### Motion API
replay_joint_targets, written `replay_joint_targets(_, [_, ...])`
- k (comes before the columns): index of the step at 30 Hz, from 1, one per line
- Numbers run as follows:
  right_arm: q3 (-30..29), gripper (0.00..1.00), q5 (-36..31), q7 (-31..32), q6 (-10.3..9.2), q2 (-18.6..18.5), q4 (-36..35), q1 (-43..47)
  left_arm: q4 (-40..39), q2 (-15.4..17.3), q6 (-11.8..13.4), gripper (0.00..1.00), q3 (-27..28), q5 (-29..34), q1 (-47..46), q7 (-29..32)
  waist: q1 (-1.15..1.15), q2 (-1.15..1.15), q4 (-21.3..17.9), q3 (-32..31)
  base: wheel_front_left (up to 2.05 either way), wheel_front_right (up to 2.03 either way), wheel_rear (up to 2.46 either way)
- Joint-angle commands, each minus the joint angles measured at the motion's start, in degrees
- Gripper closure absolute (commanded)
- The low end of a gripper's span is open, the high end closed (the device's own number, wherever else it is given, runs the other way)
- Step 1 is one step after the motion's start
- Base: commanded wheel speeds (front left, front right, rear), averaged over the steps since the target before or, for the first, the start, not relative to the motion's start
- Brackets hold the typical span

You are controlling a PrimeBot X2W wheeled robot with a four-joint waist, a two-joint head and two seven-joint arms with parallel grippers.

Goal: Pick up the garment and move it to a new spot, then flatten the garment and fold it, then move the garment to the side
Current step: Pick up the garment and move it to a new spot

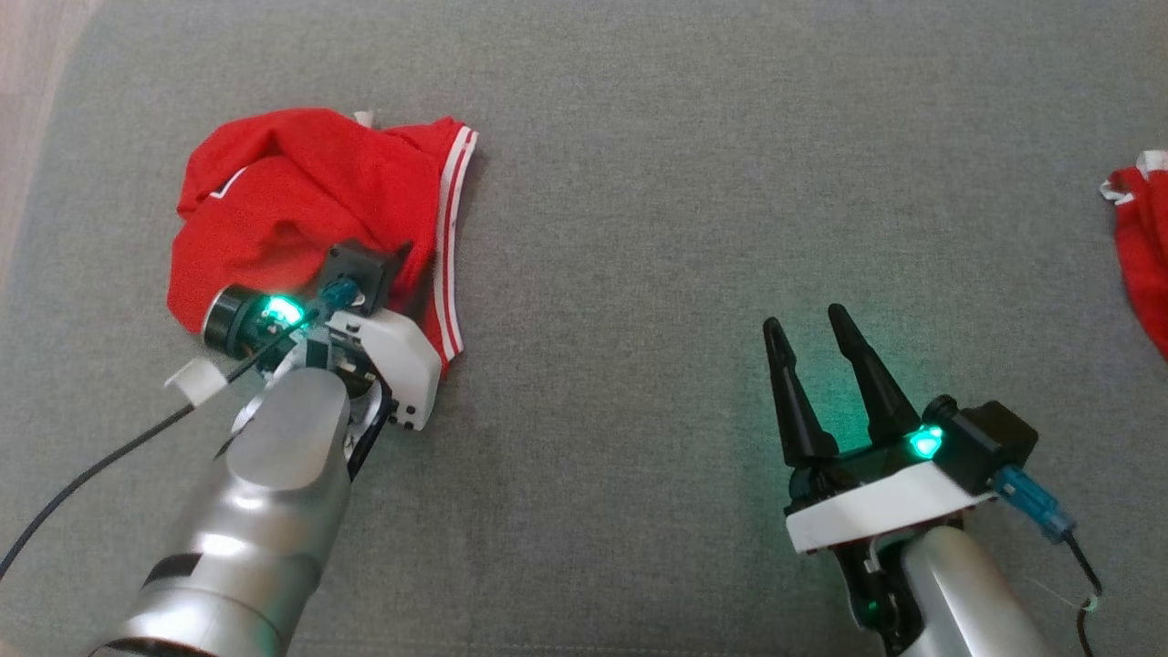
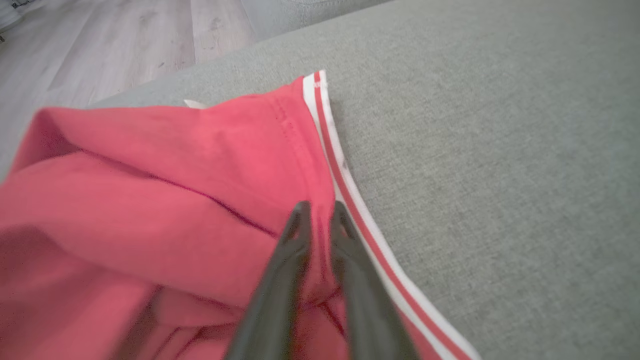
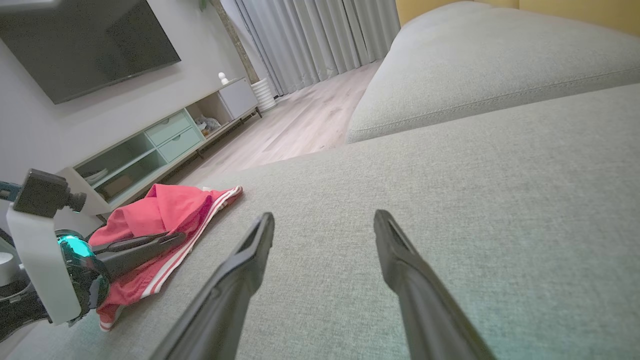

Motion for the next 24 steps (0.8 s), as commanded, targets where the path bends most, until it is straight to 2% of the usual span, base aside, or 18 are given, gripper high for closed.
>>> replay_joint_targets(1, [1.20,0.00,-0.21,-0.62,0.21,-0.13,-1.91,-1.06,-0.72,1.67,0.50,1.00,1.38,-0.60,-2.67,-1.09,-0.01,0.00,0.09,-0.24,0.00,0.00,0.00])
replay_joint_targets(6, [0.88,0.00,0.20,-0.62,0.21,-0.13,-0.78,-0.35,0.20,0.23,0.02,1.00,1.08,-2.18,-3.26,-7.51,-0.01,0.00,0.85,-3.08,0.00,0.00,0.00])
replay_joint_targets(11, [1.35,0.00,1.09,-0.62,0.21,-0.13,0.07,0.47,-4.18,-1.65,-0.40,1.00,1.30,-5.65,-3.44,-11.39,-0.01,0.00,0.62,-6.92,0.00,0.00,0.00])
replay_joint_targets(19, [1.92,0.00,2.22,-0.62,0.21,-0.13,-0.22,0.81,-19.01,-2.83,-0.60,1.00,-1.20,-14.10,-2.51,-12.36,-0.01,0.00,-5.49,-10.31,0.00,0.00,0.00])
replay_joint_targets(21, [1.88,0.00,2.48,-0.62,0.21,-0.13,-0.20,0.88,-24.13,-2.85,0.46,1.00,-4.14,-17.91,-2.10,-11.92,-0.01,0.00,-7.72,-10.48,0.00,0.00,0.00])
replay_joint_targets(24, [1.86,0.00,2.96,-0.62,0.21,-0.13,-0.27,0.87,-30.79,-2.86,3.95,1.00,-9.98,-22.45,-2.02,-11.08,-0.01,0.00,-10.91,-10.53,0.00,0.00,0.00])
